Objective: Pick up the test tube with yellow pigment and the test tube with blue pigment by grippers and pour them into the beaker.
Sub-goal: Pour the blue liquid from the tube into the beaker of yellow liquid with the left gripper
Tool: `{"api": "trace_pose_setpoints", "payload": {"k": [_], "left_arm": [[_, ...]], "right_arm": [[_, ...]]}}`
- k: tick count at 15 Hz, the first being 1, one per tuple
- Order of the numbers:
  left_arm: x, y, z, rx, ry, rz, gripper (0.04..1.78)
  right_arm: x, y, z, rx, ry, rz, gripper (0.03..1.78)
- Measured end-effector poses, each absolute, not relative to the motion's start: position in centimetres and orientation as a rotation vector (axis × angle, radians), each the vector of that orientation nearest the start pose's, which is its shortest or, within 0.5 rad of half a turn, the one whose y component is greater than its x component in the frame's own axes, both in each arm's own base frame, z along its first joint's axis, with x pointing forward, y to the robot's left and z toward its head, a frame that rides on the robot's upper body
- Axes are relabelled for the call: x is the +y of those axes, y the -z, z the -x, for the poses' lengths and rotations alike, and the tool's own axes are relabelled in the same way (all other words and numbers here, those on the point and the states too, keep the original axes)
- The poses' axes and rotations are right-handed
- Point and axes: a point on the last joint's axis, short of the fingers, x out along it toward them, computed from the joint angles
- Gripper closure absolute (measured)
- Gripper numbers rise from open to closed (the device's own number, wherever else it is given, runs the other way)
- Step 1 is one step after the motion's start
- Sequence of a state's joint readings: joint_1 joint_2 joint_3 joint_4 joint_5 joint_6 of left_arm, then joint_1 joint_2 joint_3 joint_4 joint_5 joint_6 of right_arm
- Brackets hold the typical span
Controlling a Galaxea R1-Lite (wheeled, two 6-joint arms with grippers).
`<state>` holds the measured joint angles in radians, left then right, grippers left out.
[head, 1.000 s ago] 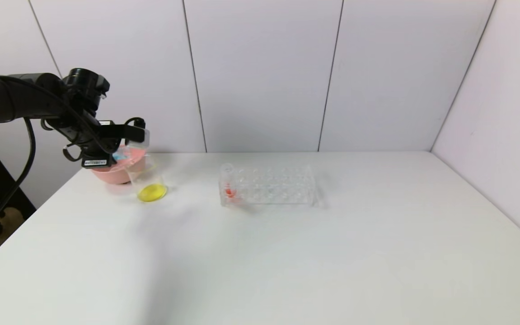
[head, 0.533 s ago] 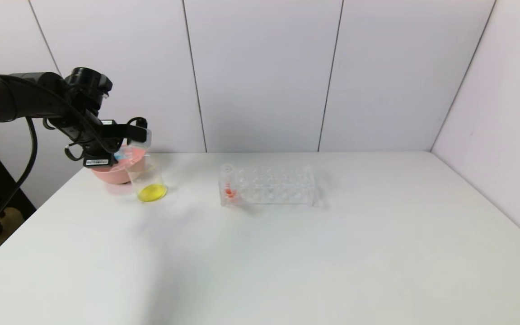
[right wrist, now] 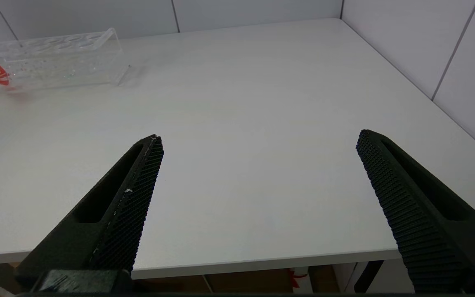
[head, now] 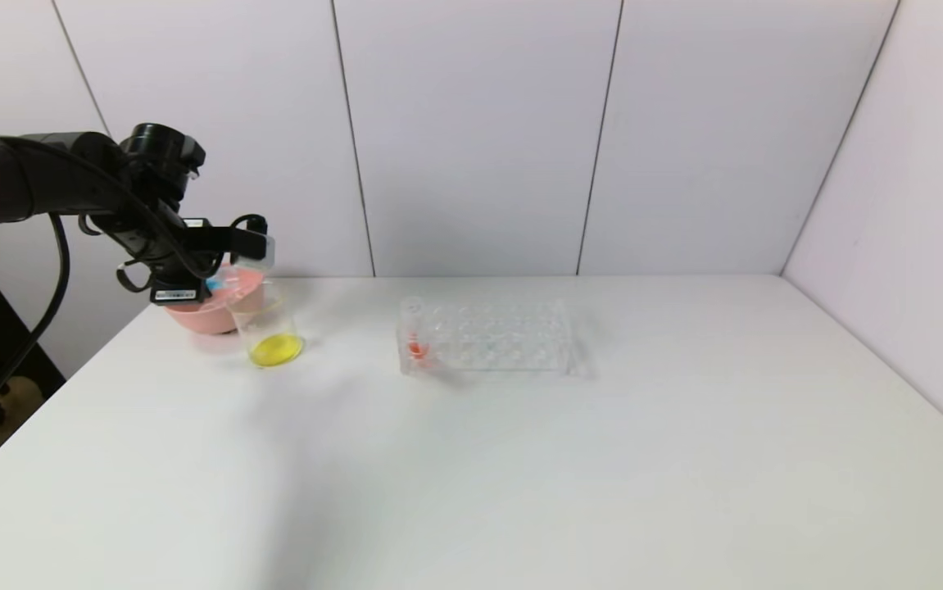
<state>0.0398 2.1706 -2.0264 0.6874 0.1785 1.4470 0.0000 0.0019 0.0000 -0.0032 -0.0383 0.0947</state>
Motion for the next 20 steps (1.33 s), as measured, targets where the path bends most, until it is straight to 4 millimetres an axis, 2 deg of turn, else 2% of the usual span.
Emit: {"api": "trace_pose_setpoints", "payload": {"k": [11,20], "left_arm": [[0.8,-22.0,-42.0,0.88,0.422,-1.452,1.37],[0.7,-22.0,-41.9,0.896,0.416,-1.461,1.37]], "right_arm": [[-0.1,-7.6,2.3,-0.003,0.038,-0.095,0.1],[-0.1,-7.6,2.3,-0.004,0.038,-0.095,0.1]]}}
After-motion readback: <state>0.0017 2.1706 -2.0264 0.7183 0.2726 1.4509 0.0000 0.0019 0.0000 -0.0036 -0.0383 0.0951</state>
